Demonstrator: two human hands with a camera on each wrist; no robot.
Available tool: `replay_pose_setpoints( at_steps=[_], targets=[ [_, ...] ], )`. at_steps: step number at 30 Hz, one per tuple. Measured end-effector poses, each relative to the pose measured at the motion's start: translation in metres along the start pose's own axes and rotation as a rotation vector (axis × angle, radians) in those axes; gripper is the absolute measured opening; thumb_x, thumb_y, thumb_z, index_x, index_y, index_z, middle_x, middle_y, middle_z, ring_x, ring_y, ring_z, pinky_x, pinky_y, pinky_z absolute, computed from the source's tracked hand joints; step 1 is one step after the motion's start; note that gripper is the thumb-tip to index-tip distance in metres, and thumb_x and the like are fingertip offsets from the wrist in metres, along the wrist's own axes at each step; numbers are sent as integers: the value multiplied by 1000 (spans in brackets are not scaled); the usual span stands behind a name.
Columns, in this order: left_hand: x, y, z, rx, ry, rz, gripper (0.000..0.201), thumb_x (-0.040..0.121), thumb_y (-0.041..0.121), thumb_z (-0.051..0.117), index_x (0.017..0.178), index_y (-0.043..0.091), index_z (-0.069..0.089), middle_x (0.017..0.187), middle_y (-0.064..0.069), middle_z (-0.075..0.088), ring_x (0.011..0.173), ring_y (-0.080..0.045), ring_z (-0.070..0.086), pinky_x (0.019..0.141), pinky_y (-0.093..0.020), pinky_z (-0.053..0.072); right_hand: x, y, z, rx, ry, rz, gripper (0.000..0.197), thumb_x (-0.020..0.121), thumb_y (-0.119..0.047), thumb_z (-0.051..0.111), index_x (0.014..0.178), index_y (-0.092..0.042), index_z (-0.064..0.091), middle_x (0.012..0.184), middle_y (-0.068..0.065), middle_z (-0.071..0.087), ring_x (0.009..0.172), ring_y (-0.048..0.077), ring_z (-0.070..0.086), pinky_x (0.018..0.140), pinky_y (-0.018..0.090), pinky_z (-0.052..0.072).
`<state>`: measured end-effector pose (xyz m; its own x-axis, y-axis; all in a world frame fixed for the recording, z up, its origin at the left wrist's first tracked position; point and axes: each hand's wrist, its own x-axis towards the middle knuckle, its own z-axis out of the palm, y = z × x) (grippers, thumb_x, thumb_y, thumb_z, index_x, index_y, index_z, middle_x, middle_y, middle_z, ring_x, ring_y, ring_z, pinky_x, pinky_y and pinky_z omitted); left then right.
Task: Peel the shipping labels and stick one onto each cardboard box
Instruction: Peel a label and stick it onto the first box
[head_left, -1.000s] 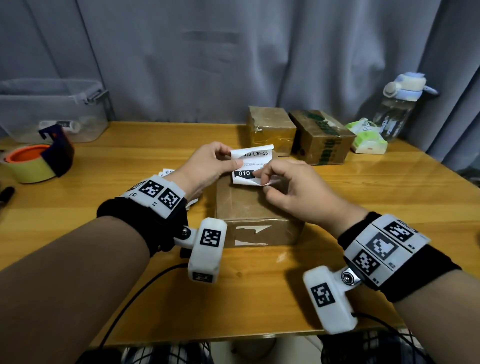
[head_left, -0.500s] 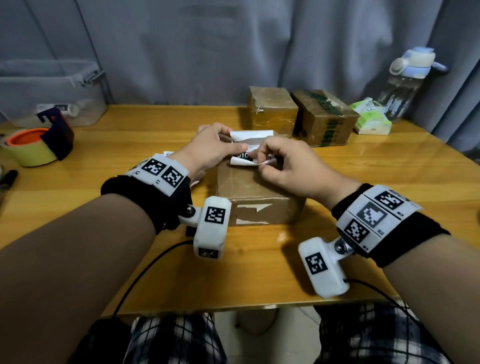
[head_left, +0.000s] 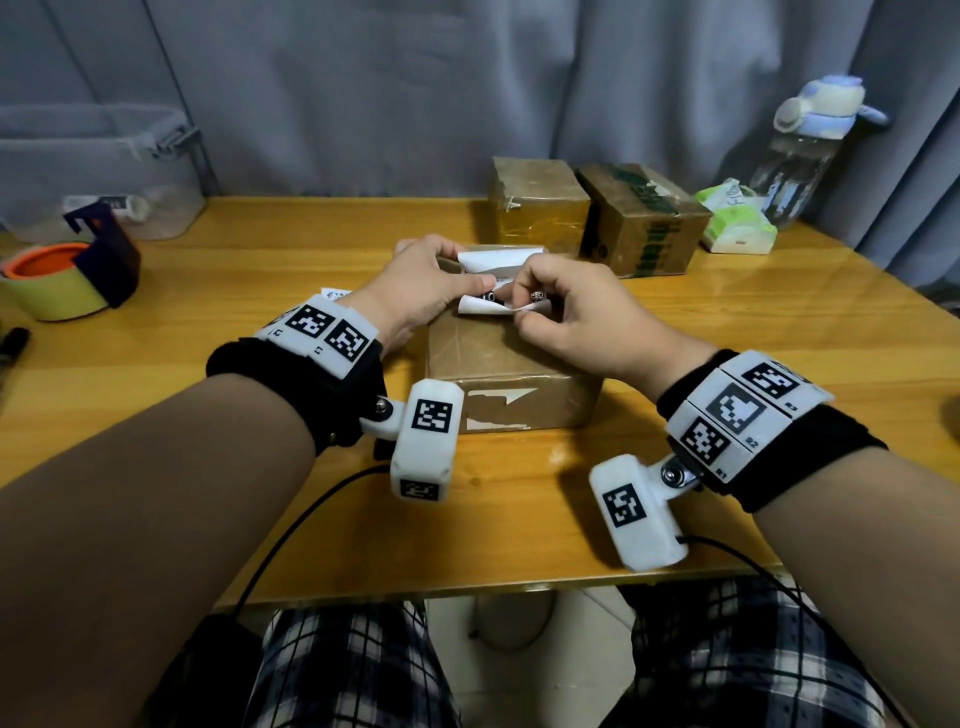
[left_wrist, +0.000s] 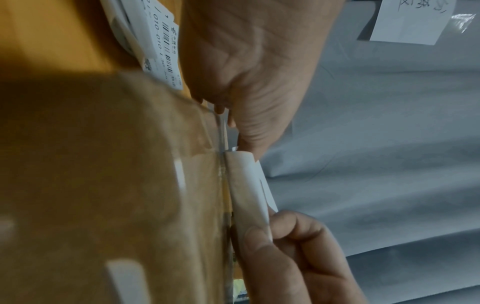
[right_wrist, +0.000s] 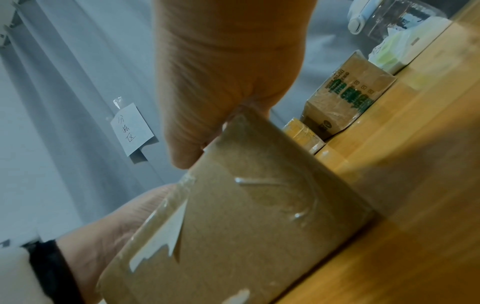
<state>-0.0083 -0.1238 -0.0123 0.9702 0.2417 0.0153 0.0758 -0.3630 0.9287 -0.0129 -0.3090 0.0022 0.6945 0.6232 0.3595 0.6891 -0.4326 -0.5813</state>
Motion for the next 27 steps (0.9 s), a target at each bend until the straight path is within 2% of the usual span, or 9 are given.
replay_pose_setpoints(
  at_steps=[6,11,14,17,19,21,22,24,27],
  targets=[
    [2,-6,-1,68,71,23,43,66,33,81,100,22,57,126,-1,42,114,-21,49,103,-40,43,0,1,1,-11,-22,10,9,79,-14,63,81,-21,57,91,2,67,93,26,62,82,47,50],
    [2,-10,-1,109,60,39,39,69,34,79,99,25,56,123,4,34,122,-19,39,109,-37,33,0,4,1,12,-35,17,12,81,-10,64,81,-21,58,94,4,68,96,26,63,84,48,50],
    [4,-8,0,134,65,66,35,69,33,79,94,28,55,119,5,34,121,-20,39,108,-35,33,0,3,2,27,-32,6,23,81,-12,63,75,-31,52,94,3,69,98,26,64,84,48,50],
    [7,-8,0,193,58,67,35,68,39,79,89,33,52,121,3,33,122,-21,38,108,-38,35,0,6,5,26,-33,7,20,78,-17,62,72,-33,51,91,-3,69,99,24,65,85,49,51],
    [9,-9,-1,249,91,52,45,67,44,77,101,28,51,126,0,33,124,-23,36,107,-38,34,0,8,5,35,-33,29,10,76,-29,60,71,-32,52,87,-6,69,96,19,66,89,47,50],
    [8,-5,-5,336,135,41,57,69,48,74,114,23,49,130,-3,33,125,-23,32,107,-37,32,1,7,0,-6,4,51,15,77,-41,54,73,-27,52,71,-10,66,82,11,61,96,42,43],
    [5,-3,-7,395,150,43,61,70,50,73,119,23,47,132,-3,32,126,-23,31,107,-38,32,1,7,-3,-45,22,57,18,80,-42,49,74,-25,51,62,-12,60,75,9,55,98,38,38],
    [-2,3,-13,548,182,94,63,72,49,72,122,24,43,133,-4,31,125,-24,31,103,-38,30,-1,7,-11,-94,23,105,20,86,-38,42,79,-21,51,62,-13,53,80,12,46,95,32,29],
    [-19,9,-23,641,189,380,44,76,39,72,112,25,50,119,1,39,110,-15,35,93,-32,29,-2,7,-21,-60,-22,168,21,95,-30,39,77,-25,47,76,-11,53,90,12,44,92,30,25]
  ],
)
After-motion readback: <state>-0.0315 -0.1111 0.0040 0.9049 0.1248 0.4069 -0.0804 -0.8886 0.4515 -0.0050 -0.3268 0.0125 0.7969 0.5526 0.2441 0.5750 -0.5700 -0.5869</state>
